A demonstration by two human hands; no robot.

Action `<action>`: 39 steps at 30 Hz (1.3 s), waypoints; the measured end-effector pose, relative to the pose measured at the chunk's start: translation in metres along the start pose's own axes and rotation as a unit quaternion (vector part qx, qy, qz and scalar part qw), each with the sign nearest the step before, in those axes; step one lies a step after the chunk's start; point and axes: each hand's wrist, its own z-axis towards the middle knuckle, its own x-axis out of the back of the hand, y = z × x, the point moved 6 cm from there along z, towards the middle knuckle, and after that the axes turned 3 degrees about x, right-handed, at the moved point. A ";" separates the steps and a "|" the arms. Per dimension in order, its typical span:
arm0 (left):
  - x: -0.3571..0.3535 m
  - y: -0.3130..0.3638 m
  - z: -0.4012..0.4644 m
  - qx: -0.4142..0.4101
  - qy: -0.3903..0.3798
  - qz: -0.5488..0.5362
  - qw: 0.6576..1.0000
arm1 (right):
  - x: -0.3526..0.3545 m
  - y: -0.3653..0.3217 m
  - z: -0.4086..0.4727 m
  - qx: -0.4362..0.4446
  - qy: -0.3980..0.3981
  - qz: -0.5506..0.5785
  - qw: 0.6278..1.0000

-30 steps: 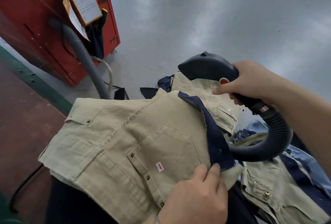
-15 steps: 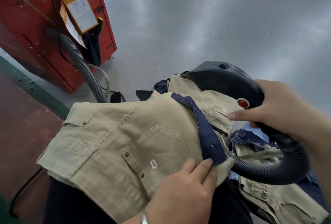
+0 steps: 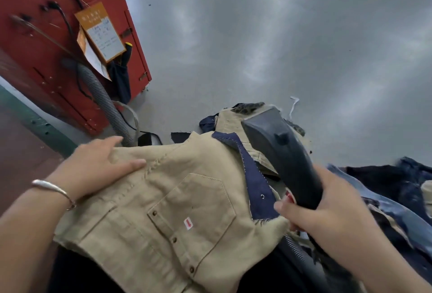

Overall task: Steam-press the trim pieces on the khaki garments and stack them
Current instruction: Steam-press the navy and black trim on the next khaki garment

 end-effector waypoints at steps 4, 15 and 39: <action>-0.011 0.010 0.009 -0.019 0.021 0.021 0.999 | -0.031 0.008 0.001 -0.015 -0.077 -0.107 0.991; 0.018 0.027 -0.040 -0.162 0.232 -0.012 0.959 | -0.040 0.014 0.030 -0.041 -0.092 -0.114 0.988; -0.059 0.176 -0.131 -0.308 -0.073 0.058 0.947 | -0.027 -0.050 0.064 0.014 -0.122 -0.061 0.991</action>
